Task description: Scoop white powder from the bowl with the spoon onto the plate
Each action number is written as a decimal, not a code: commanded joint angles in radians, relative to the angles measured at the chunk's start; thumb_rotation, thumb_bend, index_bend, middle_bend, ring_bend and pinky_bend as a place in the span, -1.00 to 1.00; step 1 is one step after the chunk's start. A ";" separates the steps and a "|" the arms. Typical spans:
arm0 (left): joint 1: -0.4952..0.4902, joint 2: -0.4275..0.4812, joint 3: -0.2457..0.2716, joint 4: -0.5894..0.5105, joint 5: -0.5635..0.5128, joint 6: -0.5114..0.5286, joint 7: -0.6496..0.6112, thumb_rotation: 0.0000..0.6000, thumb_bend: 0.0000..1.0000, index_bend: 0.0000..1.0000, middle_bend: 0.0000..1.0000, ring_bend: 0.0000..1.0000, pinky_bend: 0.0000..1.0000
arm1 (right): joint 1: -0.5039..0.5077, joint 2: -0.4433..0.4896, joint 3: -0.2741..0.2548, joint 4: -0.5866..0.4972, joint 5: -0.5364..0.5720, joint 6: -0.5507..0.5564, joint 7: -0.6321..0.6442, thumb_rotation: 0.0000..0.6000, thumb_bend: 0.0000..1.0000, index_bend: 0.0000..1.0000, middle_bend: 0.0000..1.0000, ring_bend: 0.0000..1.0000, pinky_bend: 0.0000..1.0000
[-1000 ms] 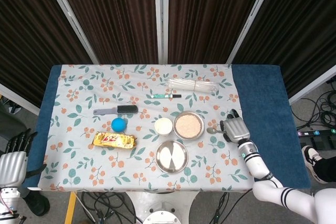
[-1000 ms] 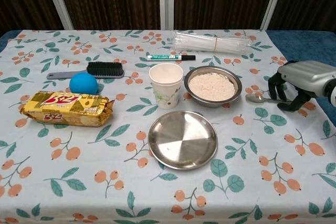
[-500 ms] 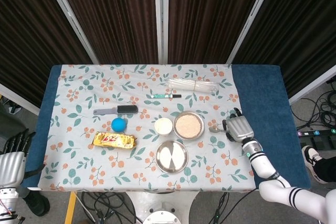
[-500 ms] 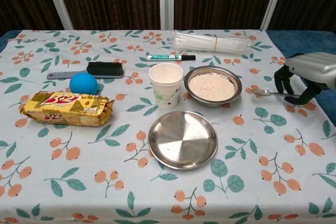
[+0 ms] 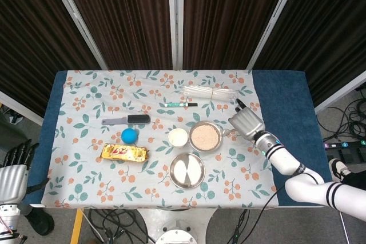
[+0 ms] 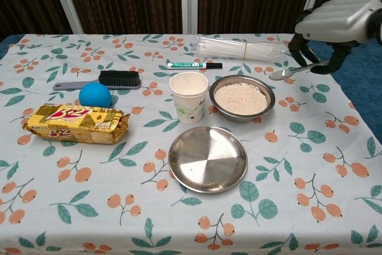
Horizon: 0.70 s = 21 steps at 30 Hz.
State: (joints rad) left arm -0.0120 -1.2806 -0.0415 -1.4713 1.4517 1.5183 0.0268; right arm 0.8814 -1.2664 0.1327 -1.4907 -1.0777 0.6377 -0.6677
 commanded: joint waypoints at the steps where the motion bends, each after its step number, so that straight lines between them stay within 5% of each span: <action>1: 0.000 -0.001 0.000 0.002 -0.001 -0.001 -0.003 1.00 -0.85 -0.68 -0.71 -0.84 -0.80 | 0.095 -0.040 -0.018 0.037 0.084 -0.061 -0.100 1.00 -0.35 0.20 0.15 -0.50 -0.98; 14: 0.000 -0.016 0.002 0.034 -0.005 -0.010 -0.034 1.00 -0.85 -0.68 -0.71 -0.84 -0.80 | 0.306 -0.156 -0.197 0.092 0.332 -0.021 -0.382 1.00 -0.35 0.20 0.15 -0.50 -0.99; 21: 0.001 -0.026 0.003 0.058 -0.007 -0.014 -0.054 1.00 -0.85 -0.68 -0.71 -0.84 -0.80 | 0.351 -0.225 -0.235 0.127 0.395 0.041 -0.431 1.00 -0.35 0.20 0.15 -0.50 -1.00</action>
State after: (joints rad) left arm -0.0108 -1.3065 -0.0389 -1.4135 1.4451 1.5046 -0.0267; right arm 1.2246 -1.4812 -0.0969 -1.3720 -0.6912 0.6693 -1.0929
